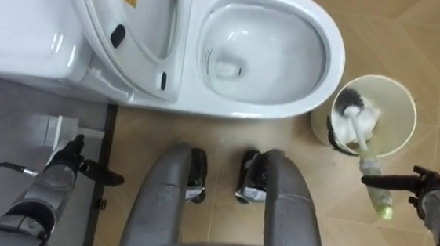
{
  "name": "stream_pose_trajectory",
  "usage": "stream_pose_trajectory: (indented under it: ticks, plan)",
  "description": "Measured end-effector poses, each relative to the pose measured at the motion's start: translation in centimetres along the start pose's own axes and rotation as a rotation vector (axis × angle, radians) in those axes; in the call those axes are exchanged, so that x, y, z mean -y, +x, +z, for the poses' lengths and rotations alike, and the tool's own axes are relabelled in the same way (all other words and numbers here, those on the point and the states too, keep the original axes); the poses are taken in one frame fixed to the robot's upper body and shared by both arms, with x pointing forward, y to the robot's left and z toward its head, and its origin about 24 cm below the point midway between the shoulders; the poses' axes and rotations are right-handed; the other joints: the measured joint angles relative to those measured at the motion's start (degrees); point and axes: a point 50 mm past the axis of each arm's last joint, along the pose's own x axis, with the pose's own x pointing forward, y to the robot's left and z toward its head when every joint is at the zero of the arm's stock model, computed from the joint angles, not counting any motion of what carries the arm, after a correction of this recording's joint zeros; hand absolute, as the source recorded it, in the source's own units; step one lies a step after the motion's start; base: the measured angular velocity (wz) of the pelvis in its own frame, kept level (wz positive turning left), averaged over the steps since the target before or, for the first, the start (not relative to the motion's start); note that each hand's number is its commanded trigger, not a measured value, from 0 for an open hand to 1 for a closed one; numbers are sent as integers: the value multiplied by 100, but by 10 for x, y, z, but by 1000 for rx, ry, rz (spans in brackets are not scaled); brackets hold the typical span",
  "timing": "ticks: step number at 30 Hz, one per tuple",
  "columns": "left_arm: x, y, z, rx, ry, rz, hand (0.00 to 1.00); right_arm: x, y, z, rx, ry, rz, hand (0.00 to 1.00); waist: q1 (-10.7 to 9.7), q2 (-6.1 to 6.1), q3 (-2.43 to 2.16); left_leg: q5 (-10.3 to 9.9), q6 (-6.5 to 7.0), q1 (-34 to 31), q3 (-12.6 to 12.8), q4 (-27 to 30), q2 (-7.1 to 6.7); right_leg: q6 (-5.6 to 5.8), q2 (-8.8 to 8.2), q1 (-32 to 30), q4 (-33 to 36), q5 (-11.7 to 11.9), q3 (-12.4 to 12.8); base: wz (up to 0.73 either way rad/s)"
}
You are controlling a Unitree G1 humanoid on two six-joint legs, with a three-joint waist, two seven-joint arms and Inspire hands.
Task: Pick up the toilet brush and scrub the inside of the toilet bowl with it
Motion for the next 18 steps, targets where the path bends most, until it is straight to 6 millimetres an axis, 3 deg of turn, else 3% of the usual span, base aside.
stream_pose_trajectory:
  ticks: [11, 18]
  plan:
    - [4, 0, -2, -17, 26, -11, 0, -2, 0, 1, -2, -40, 15, 0, 65, 40, 12, -195, -42, -734, -26, 680, 43, -51, -9, -711, 630, -145, 8, 0]
    - [3, 0, 0, -8, -12, -1, 0, -2, 0, 1, -1, -68, 15, 0, 151, 91, 19, -303, -2, -949, -10, 995, 109, -61, -9, -909, 913, -234, 5, -1]
